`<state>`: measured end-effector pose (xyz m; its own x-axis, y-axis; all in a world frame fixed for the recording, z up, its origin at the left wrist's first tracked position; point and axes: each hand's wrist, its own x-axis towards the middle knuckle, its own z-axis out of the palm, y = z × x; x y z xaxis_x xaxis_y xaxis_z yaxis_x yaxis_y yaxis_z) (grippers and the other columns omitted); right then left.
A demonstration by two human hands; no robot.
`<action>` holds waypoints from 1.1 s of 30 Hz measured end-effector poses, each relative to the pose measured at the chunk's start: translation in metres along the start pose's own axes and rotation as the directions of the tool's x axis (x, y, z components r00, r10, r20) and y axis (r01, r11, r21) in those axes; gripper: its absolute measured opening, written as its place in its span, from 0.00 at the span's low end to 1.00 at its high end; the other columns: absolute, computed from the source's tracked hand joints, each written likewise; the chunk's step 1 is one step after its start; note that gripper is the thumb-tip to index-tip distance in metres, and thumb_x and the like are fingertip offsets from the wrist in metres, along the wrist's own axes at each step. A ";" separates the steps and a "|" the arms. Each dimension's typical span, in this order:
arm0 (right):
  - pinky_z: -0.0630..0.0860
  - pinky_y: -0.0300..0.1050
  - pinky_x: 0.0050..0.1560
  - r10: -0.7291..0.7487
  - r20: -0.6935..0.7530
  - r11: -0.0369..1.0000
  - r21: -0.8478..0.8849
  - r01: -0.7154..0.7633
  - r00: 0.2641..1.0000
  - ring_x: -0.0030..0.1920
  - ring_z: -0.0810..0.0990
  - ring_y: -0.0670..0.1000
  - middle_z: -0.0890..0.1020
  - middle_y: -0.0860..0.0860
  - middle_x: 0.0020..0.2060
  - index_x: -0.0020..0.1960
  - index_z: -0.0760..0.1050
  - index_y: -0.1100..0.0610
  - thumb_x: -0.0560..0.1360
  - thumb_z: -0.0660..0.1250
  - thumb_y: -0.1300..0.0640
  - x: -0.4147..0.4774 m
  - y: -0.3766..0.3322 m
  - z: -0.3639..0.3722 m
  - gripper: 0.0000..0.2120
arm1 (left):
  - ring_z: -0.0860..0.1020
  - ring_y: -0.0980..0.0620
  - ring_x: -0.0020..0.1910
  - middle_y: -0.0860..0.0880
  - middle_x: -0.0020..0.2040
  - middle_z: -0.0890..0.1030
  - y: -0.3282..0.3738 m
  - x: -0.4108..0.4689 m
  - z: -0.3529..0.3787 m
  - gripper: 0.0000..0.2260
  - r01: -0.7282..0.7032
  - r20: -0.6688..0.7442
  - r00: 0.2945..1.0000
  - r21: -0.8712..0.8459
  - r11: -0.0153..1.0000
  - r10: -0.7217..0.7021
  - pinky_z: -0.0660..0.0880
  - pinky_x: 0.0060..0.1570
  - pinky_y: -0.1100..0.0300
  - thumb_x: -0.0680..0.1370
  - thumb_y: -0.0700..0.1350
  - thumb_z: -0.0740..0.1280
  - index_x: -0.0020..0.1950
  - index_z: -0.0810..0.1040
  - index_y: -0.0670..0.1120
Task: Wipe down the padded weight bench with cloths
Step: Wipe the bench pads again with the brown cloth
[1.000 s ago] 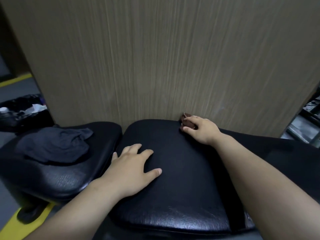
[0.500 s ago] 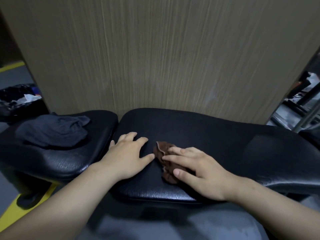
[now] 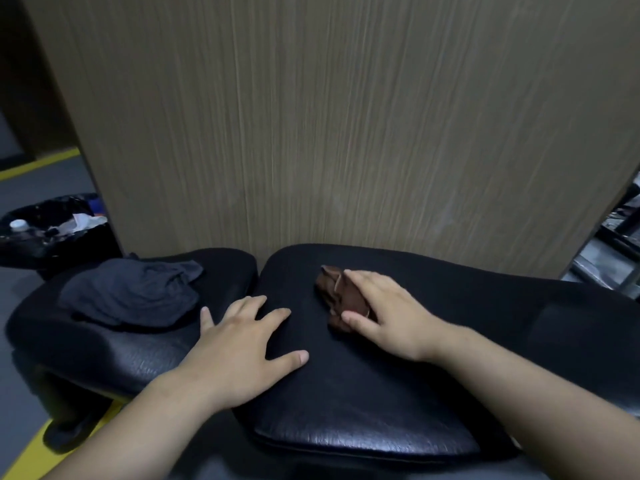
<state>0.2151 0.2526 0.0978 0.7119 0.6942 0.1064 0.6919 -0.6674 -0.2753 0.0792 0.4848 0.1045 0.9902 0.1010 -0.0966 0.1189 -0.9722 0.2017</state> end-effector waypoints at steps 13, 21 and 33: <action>0.67 0.48 0.65 0.217 -0.110 0.976 0.026 -0.215 0.970 0.66 0.71 0.55 0.74 0.48 0.67 0.75 0.65 0.45 0.79 0.60 0.41 0.100 0.040 0.005 0.25 | 0.65 0.53 0.68 0.56 0.69 0.68 -0.038 0.008 -0.009 0.22 0.021 -0.175 0.984 0.053 0.998 -0.012 0.68 0.64 0.49 0.81 0.61 0.55 0.73 0.69 0.55; 0.67 0.45 0.67 -0.255 -0.012 0.964 0.074 0.256 0.967 0.63 0.73 0.46 0.74 0.43 0.67 0.74 0.68 0.48 0.78 0.61 0.39 -0.034 -0.049 0.010 0.26 | 0.63 0.49 0.72 0.51 0.74 0.66 -0.037 0.001 0.000 0.25 0.003 -0.161 0.987 0.056 0.998 0.006 0.64 0.69 0.48 0.80 0.62 0.56 0.75 0.66 0.53; 0.59 0.47 0.74 -0.266 0.051 0.963 -0.029 0.268 0.963 0.74 0.60 0.45 0.63 0.42 0.75 0.78 0.56 0.44 0.78 0.54 0.32 -0.036 -0.083 0.019 0.32 | 0.64 0.52 0.72 0.53 0.73 0.68 -0.056 -0.015 -0.001 0.26 -0.031 -0.233 0.972 0.013 0.999 0.033 0.68 0.69 0.53 0.77 0.65 0.61 0.71 0.73 0.54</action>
<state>0.1298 0.2876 0.0990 0.4947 0.8597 0.1273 0.8606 -0.4643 -0.2091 0.0582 0.5379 0.0955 0.9835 0.1151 0.1395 0.0871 -0.9775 0.1921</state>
